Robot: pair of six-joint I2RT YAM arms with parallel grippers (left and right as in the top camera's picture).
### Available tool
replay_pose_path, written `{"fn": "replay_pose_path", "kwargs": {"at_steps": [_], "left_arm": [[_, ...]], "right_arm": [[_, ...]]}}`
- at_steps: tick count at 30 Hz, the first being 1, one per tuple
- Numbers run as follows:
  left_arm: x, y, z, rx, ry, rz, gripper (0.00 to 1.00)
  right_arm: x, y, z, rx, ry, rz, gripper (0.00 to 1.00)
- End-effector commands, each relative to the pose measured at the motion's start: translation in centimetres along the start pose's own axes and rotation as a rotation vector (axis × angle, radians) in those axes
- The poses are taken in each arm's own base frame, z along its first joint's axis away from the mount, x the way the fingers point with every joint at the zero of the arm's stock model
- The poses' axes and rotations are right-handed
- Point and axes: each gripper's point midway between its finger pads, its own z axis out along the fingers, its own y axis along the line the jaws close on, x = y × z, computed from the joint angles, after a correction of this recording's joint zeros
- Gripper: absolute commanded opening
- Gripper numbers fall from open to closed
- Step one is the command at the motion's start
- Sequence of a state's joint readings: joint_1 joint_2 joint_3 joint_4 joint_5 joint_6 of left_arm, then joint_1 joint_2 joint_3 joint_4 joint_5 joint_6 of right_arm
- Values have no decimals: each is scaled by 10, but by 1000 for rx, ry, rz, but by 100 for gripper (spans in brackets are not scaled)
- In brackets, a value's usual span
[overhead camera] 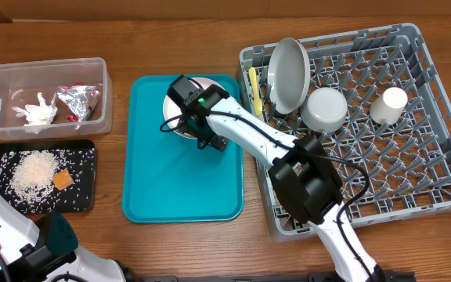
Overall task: Sort waste into correct bins and load items into the dishwasher rack
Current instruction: 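Grasp the white plate's right rim with the right gripper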
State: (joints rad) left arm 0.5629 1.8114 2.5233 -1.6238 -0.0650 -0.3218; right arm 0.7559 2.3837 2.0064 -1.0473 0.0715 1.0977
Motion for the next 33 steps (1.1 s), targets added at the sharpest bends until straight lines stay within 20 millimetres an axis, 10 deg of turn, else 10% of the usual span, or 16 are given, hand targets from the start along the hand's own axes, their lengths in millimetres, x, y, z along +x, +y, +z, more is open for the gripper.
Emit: {"fn": "replay_pose_path", "kwargs": {"at_steps": [1, 14, 27, 33], "left_arm": [[0, 2, 5, -15, 7, 5, 100], [0, 2, 5, -15, 7, 5, 100], [0, 2, 5, -15, 7, 5, 100], [0, 2, 5, -15, 7, 5, 100]], "right_arm": [[-6, -9, 12, 38, -21, 12, 88], [-8, -17, 23, 73, -7, 10, 45], [-37, -13, -14, 59, -19, -25, 4], [-36, -13, -15, 62, -15, -25, 4]]}}
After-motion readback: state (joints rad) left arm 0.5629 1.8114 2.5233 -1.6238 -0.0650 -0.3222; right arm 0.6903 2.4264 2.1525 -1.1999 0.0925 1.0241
